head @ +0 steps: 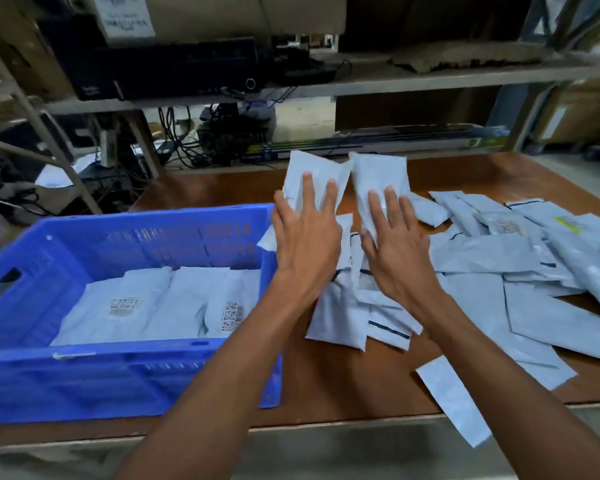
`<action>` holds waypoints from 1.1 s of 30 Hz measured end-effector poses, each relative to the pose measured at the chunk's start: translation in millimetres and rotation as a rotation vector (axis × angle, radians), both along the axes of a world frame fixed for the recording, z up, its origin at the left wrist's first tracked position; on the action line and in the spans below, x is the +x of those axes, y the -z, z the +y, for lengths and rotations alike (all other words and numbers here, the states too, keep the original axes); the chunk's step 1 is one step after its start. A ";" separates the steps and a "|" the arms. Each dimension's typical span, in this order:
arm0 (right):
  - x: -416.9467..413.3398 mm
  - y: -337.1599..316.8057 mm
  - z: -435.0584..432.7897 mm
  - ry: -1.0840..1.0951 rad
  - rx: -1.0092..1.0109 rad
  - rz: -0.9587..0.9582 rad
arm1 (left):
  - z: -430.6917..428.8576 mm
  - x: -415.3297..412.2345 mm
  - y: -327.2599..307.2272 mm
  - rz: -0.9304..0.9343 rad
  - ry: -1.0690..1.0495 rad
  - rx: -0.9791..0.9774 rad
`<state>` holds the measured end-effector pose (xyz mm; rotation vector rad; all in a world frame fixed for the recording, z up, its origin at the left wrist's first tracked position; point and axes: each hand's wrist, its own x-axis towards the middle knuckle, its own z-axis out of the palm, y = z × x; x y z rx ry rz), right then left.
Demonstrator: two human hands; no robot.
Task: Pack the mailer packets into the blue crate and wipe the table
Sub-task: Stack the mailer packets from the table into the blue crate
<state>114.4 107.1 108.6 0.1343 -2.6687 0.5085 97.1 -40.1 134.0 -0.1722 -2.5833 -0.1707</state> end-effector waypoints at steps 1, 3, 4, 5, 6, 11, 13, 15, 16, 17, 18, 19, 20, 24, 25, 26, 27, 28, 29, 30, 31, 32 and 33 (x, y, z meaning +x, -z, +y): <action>-0.6 -14.3 -11.9 -0.013 -0.003 0.060 | -13.9 1.0 -17.9 0.018 0.006 -0.011; -5.1 -37.1 -42.1 -0.049 -0.013 0.132 | -53.6 3.4 -42.7 0.018 -0.004 -0.023; -8.5 -44.8 -59.8 -0.078 -0.015 0.141 | -77.9 5.0 -49.0 0.010 -0.018 -0.030; -13.0 -50.8 -79.7 -0.116 -0.016 0.139 | -104.1 7.9 -52.7 -0.002 -0.036 -0.034; -18.4 -54.0 -101.1 -0.158 -0.015 0.130 | -134.0 6.5 -49.3 -0.032 -0.058 -0.034; -28.8 -41.5 -212.0 -0.317 0.027 -0.002 | -263.4 -2.4 5.0 -0.325 -0.139 -0.056; -27.0 -23.5 -244.6 -0.366 0.094 -0.075 | -286.7 -5.2 25.6 -0.429 -0.148 -0.074; -27.6 -2.0 -262.9 -0.389 0.176 -0.169 | -290.6 -6.6 40.2 -0.527 -0.162 -0.052; -27.7 8.5 -266.7 -0.379 0.214 -0.211 | -288.7 -5.9 44.1 -0.596 -0.170 -0.036; -27.8 16.6 -268.2 -0.358 0.253 -0.256 | -286.0 -6.4 46.9 -0.662 -0.174 -0.022; -25.8 21.1 -269.2 -0.332 0.289 -0.291 | -284.4 -8.0 47.6 -0.723 -0.177 -0.014; -23.0 23.3 -270.0 -0.295 0.319 -0.330 | -282.3 -9.9 48.9 -0.784 -0.156 -0.026; -21.4 26.7 -270.6 -0.265 0.339 -0.373 | -279.9 -13.4 50.8 -0.838 -0.110 -0.052; -19.9 34.4 -272.6 -0.223 0.439 -0.846 | -273.7 -20.8 52.6 -1.104 0.009 -0.200; -21.9 37.6 -270.8 -0.227 0.503 -0.954 | -274.0 -19.3 52.1 -1.139 0.009 -0.249; -23.7 40.8 -268.5 -0.233 0.551 -1.024 | -274.0 -15.0 48.5 -1.160 0.011 -0.287; -26.0 43.6 -265.4 -0.237 0.578 -1.059 | -274.4 -11.5 45.6 -1.172 0.027 -0.314; -27.8 44.4 -263.2 -0.242 0.588 -1.063 | -273.7 -9.5 43.5 -1.173 0.050 -0.327; -29.3 44.7 -261.4 -0.249 0.592 -1.058 | -272.7 -6.5 39.3 -1.172 0.062 -0.330; -30.6 45.4 -260.1 -0.257 0.599 -1.055 | -271.8 -3.4 34.2 -1.169 0.073 -0.329; -30.5 44.2 -260.3 -0.266 0.607 -1.055 | -270.4 -0.4 30.0 -1.174 0.060 -0.309; -30.6 43.6 -260.7 -0.270 0.609 -1.058 | -269.7 -1.0 30.4 -1.179 0.050 -0.296; -29.8 41.3 -261.6 -0.272 0.608 -1.065 | -269.8 -2.3 31.8 -1.185 0.039 -0.283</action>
